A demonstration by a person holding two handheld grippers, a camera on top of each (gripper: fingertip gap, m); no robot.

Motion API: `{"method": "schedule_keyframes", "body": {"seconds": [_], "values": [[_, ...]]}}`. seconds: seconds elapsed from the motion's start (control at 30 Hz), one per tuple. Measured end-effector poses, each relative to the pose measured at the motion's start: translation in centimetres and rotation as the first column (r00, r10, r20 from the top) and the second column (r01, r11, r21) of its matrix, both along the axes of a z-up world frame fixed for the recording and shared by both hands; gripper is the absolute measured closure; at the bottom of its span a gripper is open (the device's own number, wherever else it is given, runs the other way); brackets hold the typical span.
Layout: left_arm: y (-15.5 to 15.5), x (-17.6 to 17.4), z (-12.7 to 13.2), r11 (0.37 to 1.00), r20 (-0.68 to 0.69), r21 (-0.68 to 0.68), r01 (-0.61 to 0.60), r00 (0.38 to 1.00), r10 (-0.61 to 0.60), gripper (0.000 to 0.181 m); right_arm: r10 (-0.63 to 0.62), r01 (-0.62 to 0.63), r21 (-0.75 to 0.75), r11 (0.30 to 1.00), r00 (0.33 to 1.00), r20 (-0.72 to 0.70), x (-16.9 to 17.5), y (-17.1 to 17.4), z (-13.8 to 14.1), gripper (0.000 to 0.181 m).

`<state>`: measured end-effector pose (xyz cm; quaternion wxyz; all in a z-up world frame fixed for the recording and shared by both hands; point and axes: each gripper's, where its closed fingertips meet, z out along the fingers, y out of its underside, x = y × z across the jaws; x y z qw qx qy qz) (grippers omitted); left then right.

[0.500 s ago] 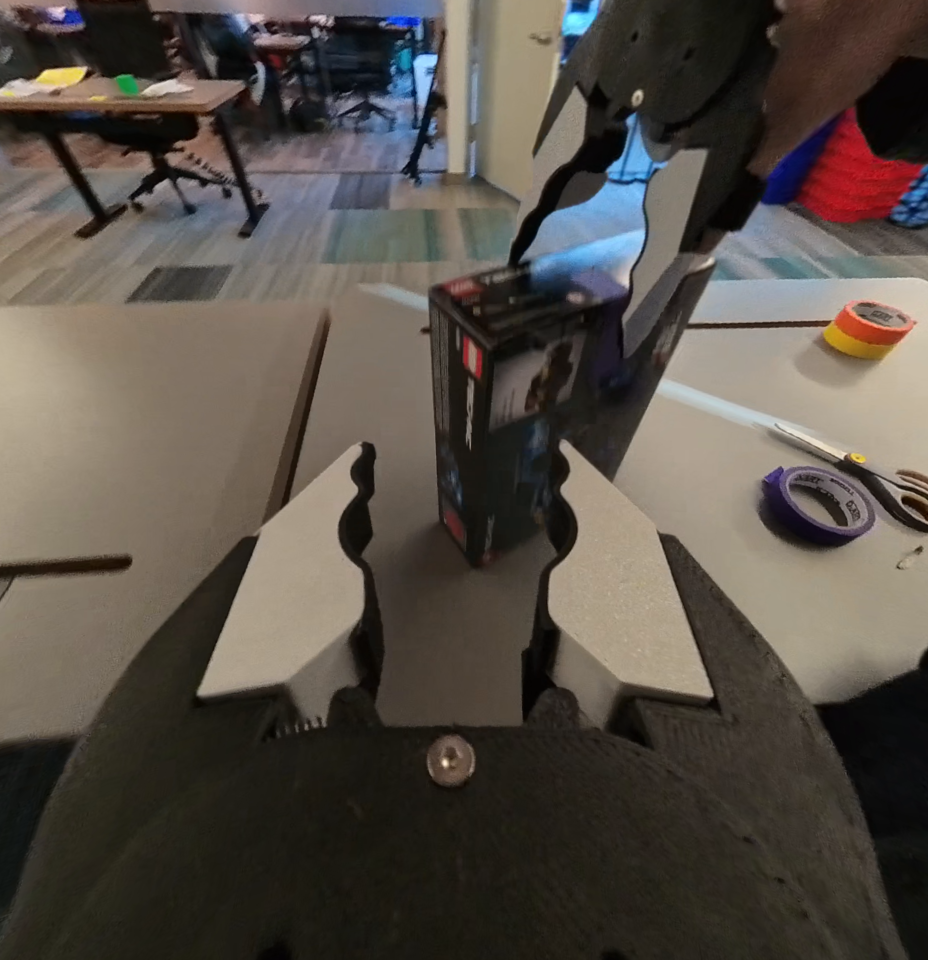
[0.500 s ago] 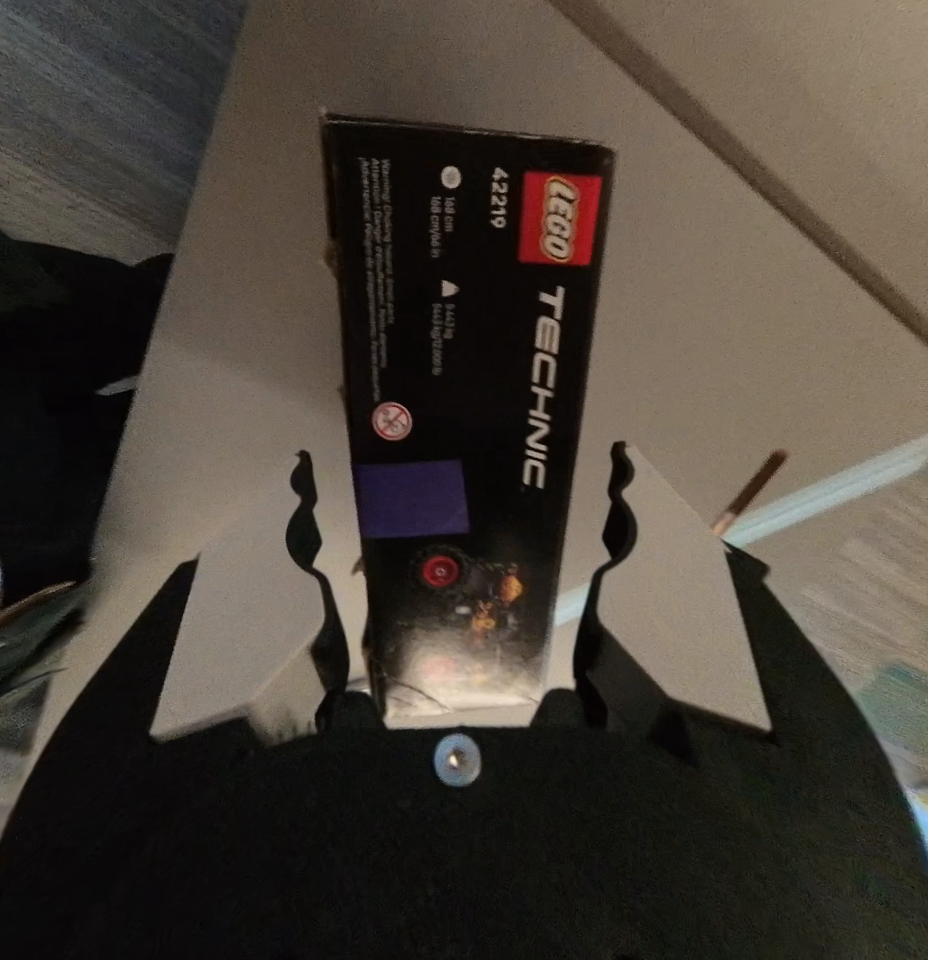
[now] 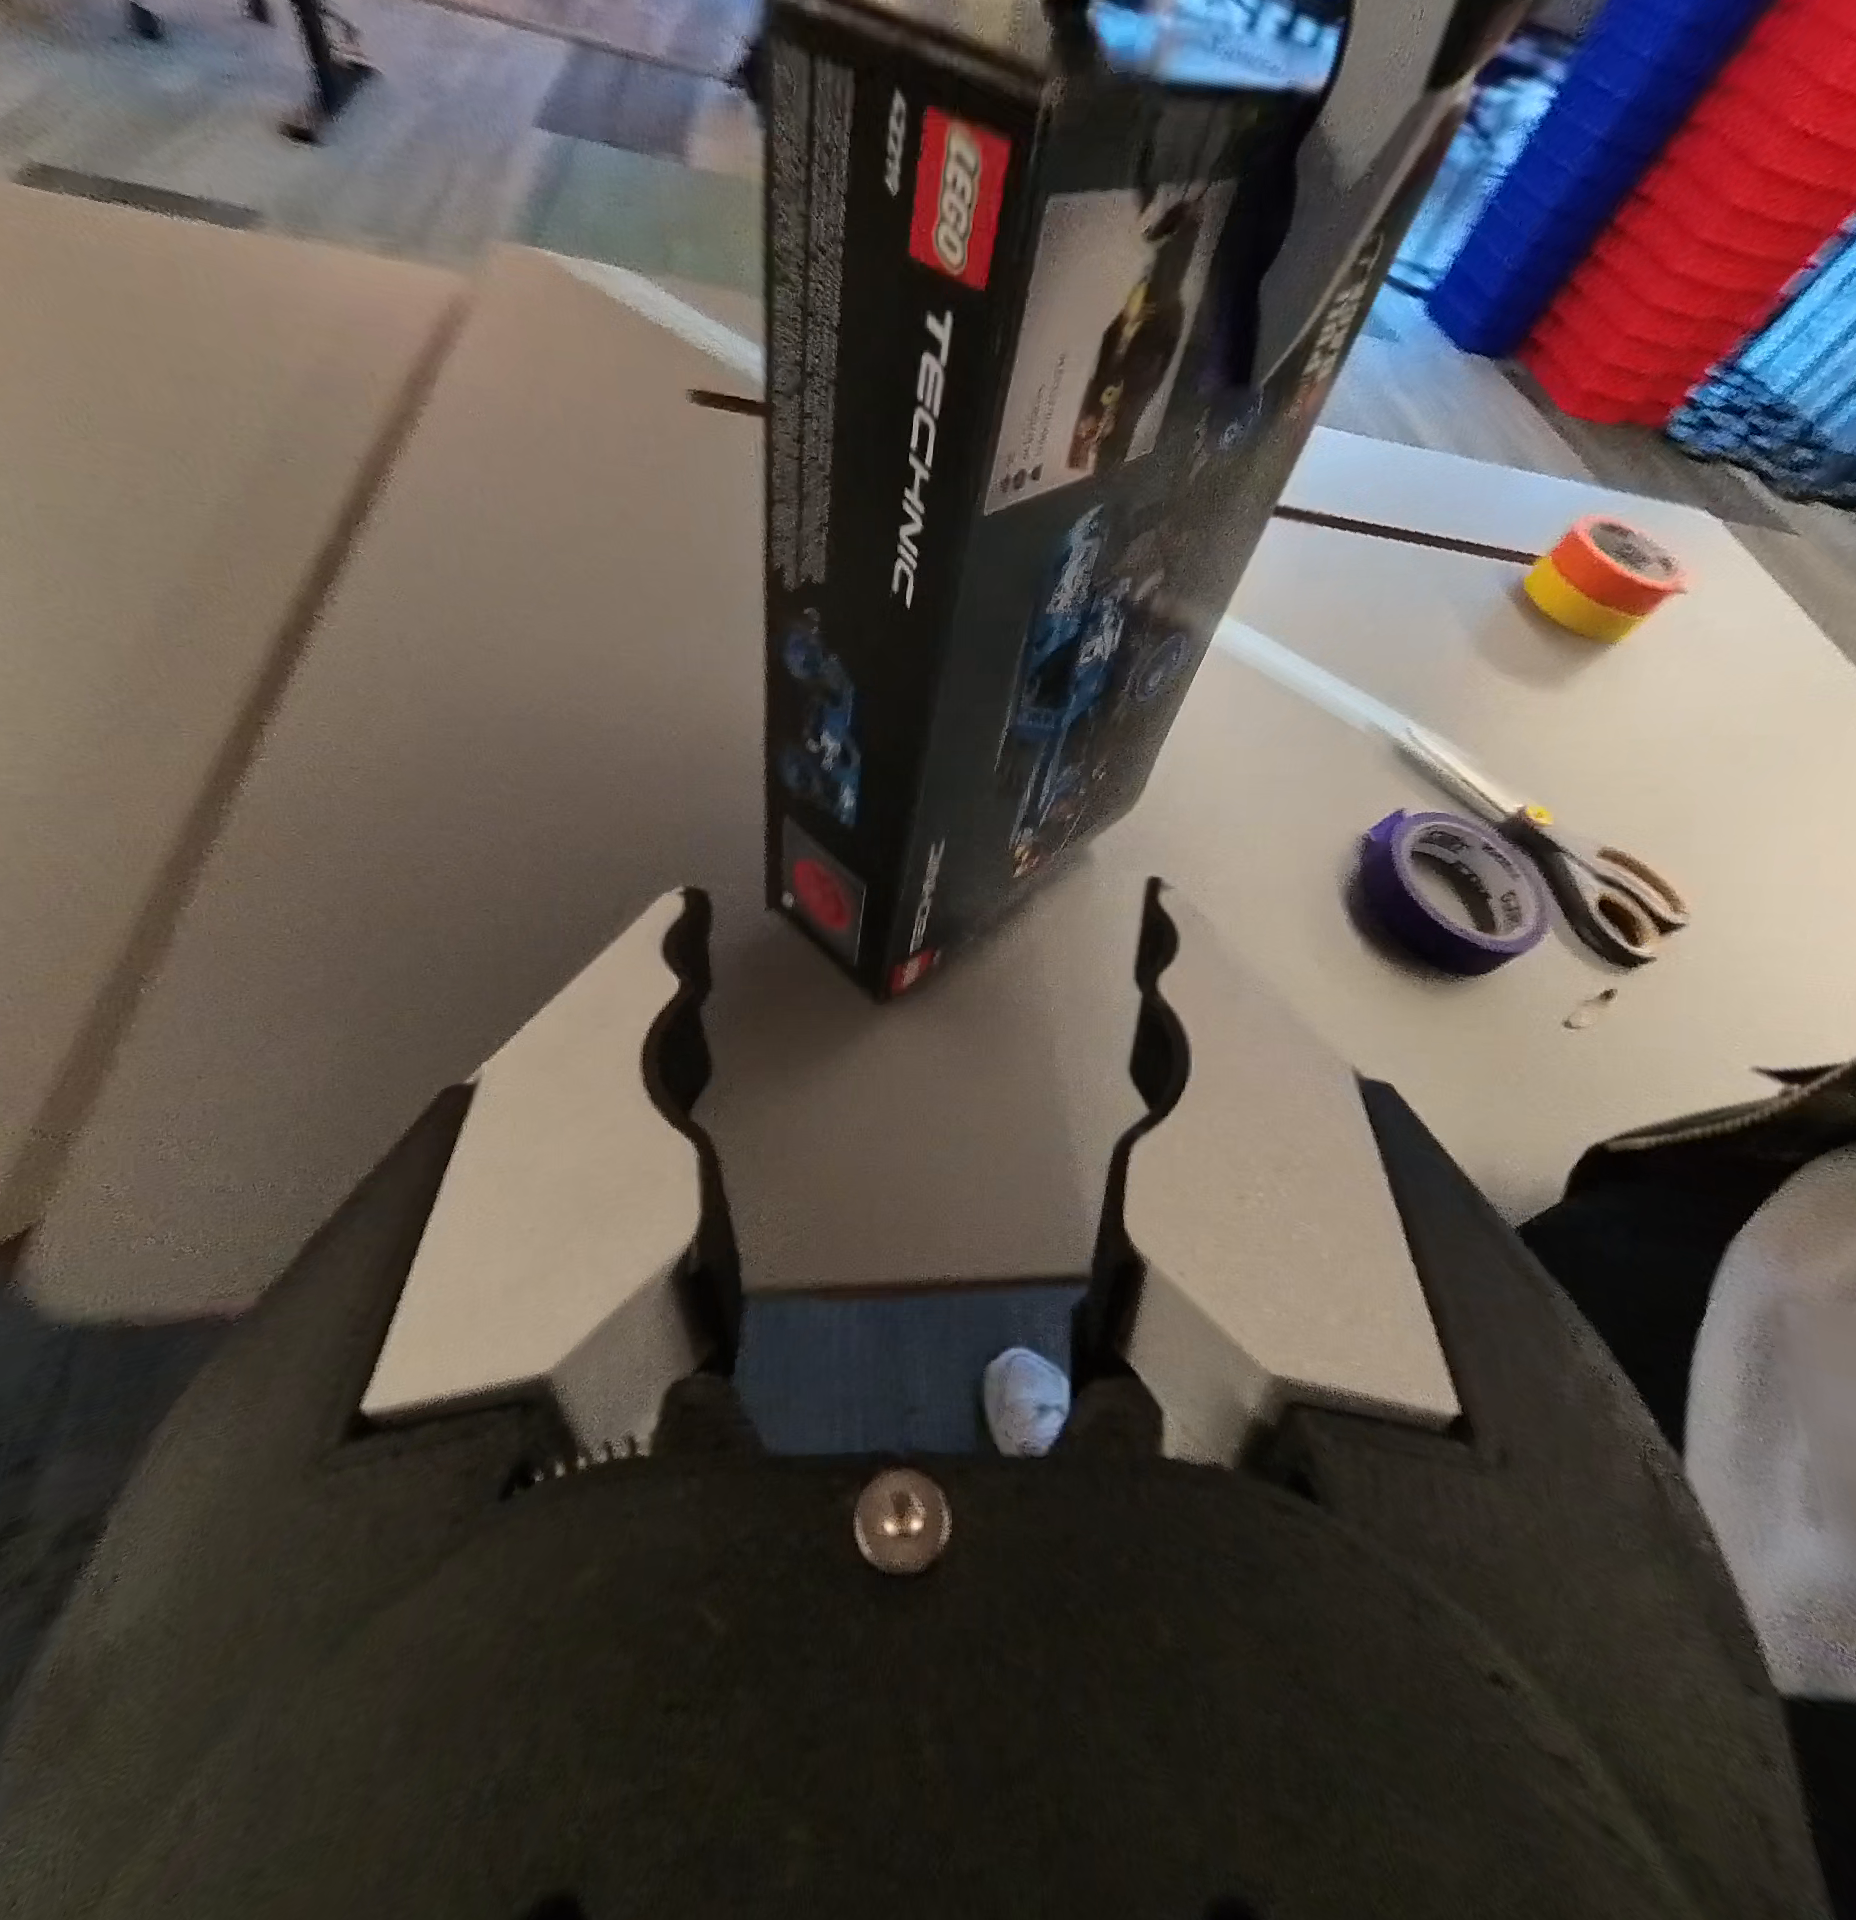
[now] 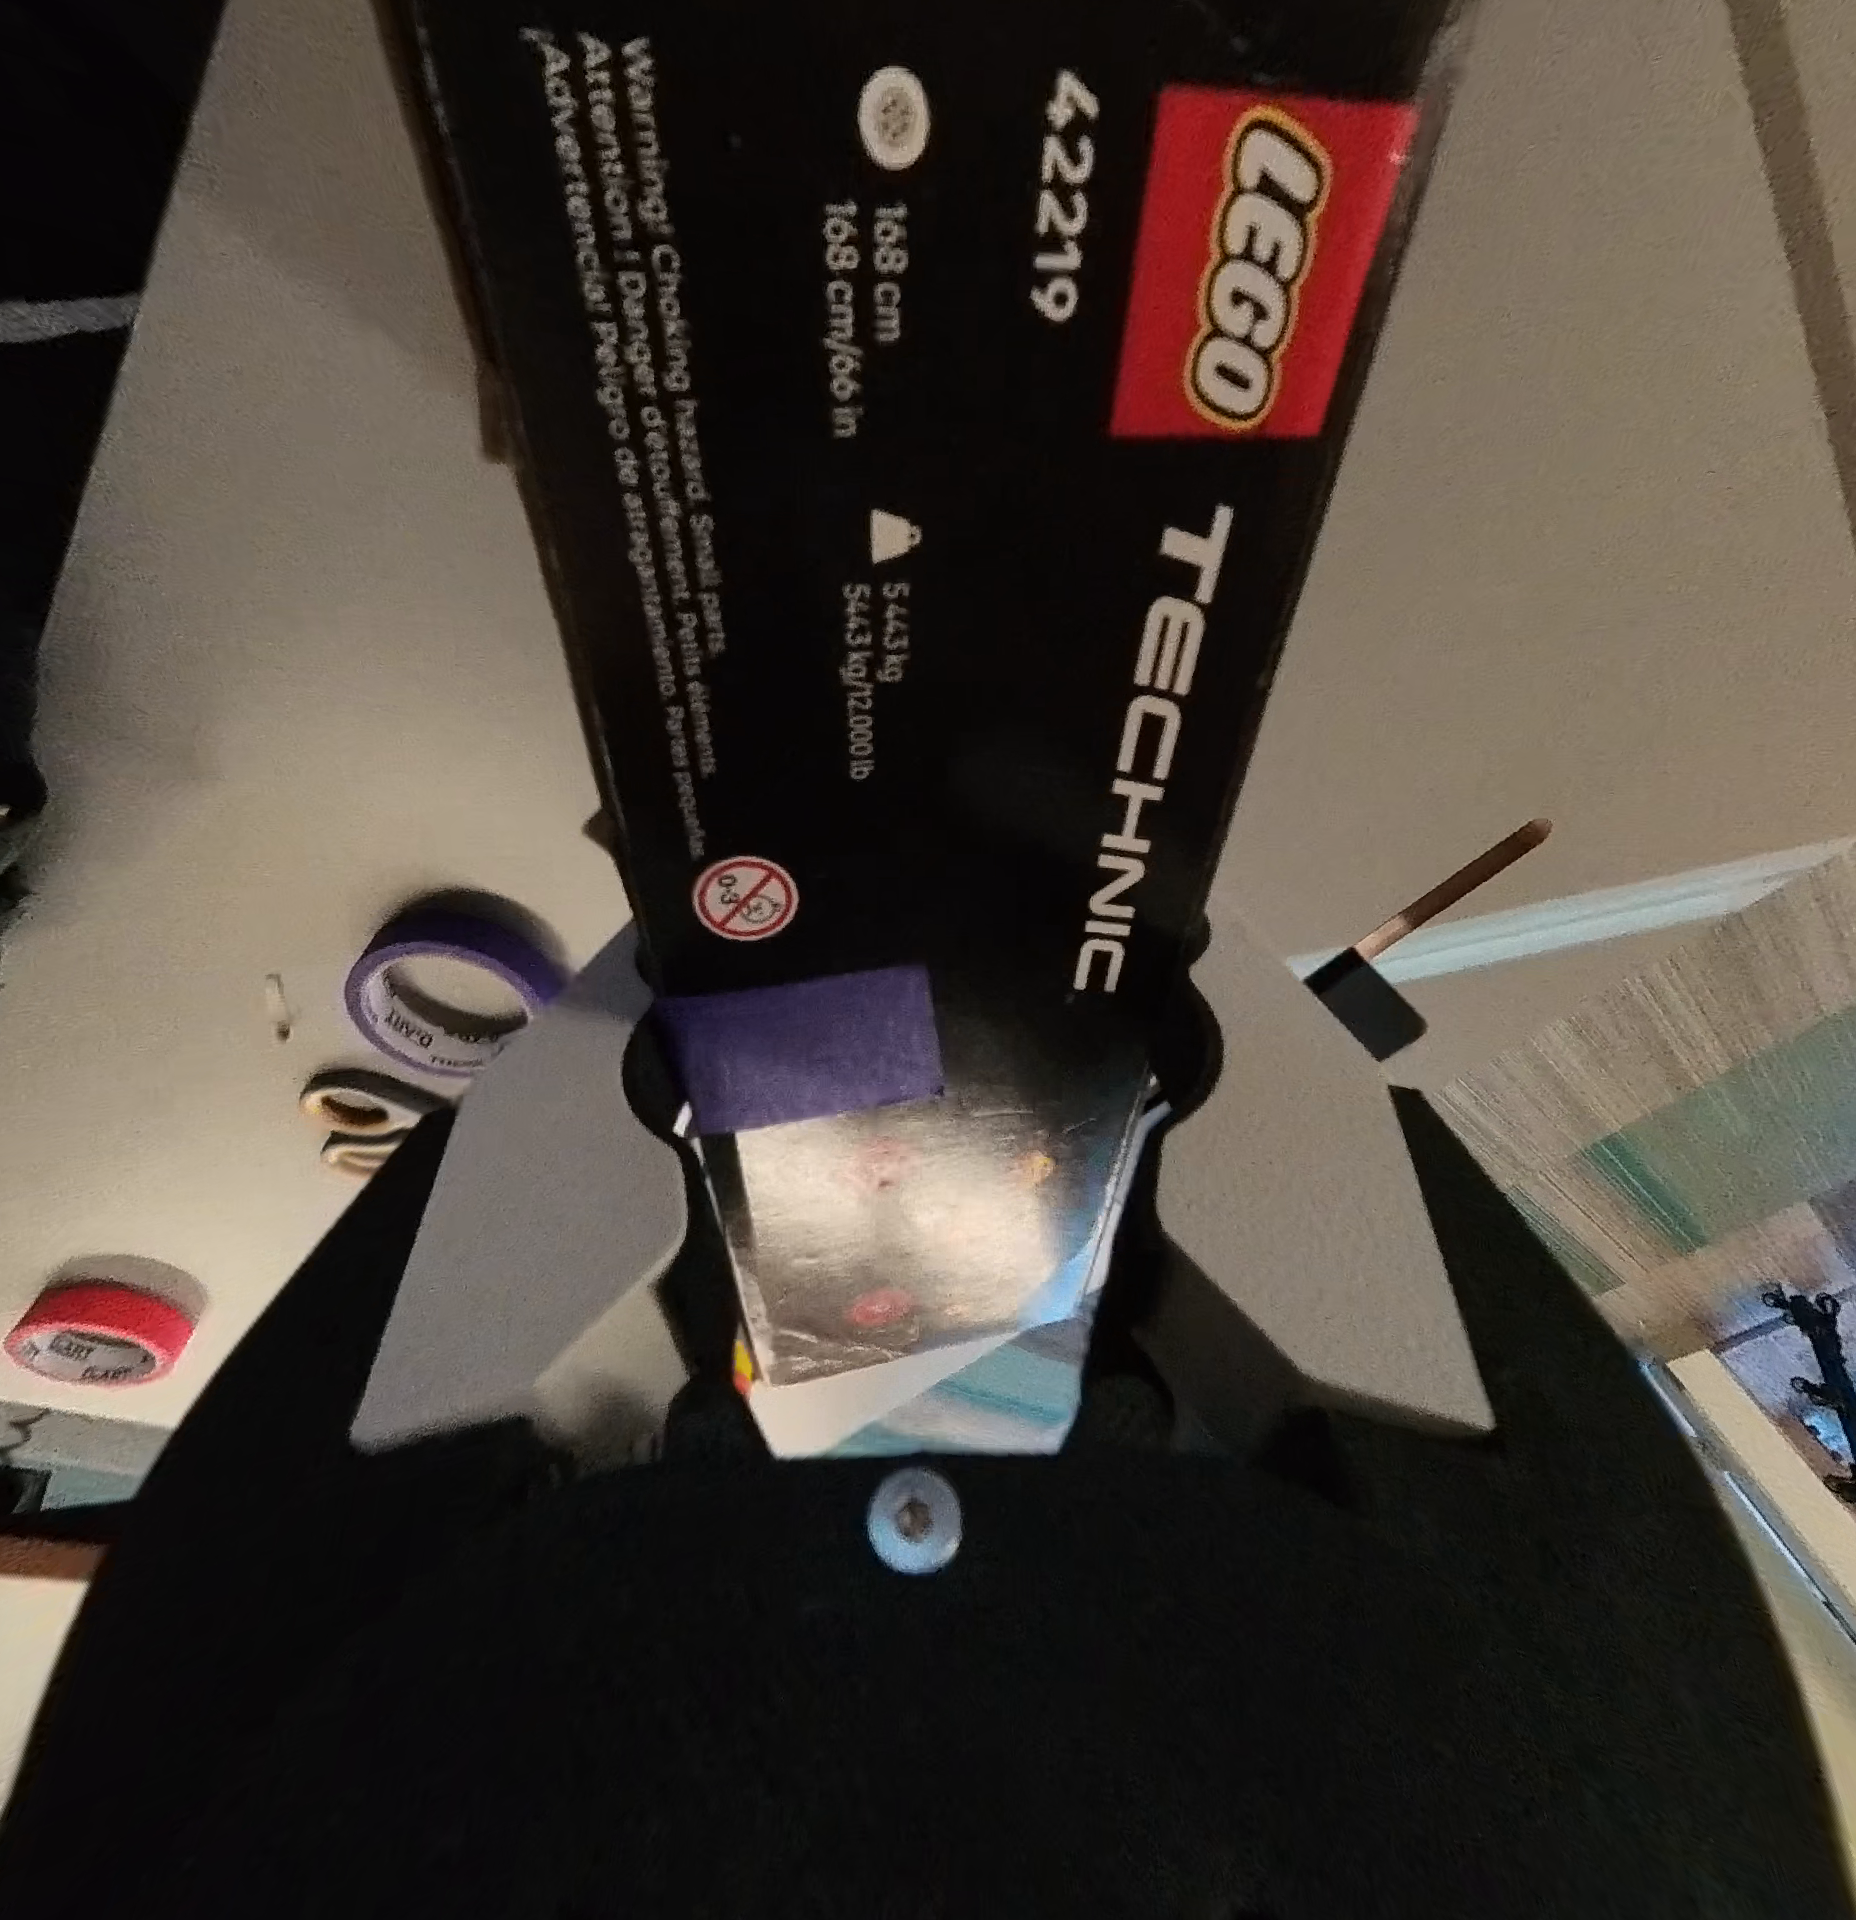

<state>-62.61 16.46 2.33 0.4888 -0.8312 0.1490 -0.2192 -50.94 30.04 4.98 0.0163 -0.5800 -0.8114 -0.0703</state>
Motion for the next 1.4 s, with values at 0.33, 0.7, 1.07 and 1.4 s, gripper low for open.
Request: {"method": "schedule_keyframes", "body": {"seconds": [0.33,0.7,1.07,1.4], "values": [[5.8,10.6,6.3,0.925,0.138,0.156,0.345,0.920,-0.367,0.045,0.107,-0.107,-0.047,0.993,0.994,-0.011,1.7,-5.6,7.3,0.092],[7.4,13.9,18.1,0.902,0.521,0.096,0.421,0.751,-0.406,0.075,-0.305,0.282,-0.143,0.949,0.698,-0.648,5.6,1.3,24.8,0.036],[5.7,17.9,5.3,0.811,0.467,-0.296,0.505,0.817,-0.338,0.077,-0.959,0.075,-0.957,0.280,0.069,-0.275,10.7,-8.9,-2.2,0.081],[4.7,6.8,15.7,0.949,0.404,-0.066,0.307,0.878,-0.256,0.077,-0.813,-0.028,-0.841,0.540,0.243,-0.530,-0.5,-7.2,8.8,0.082]]}}
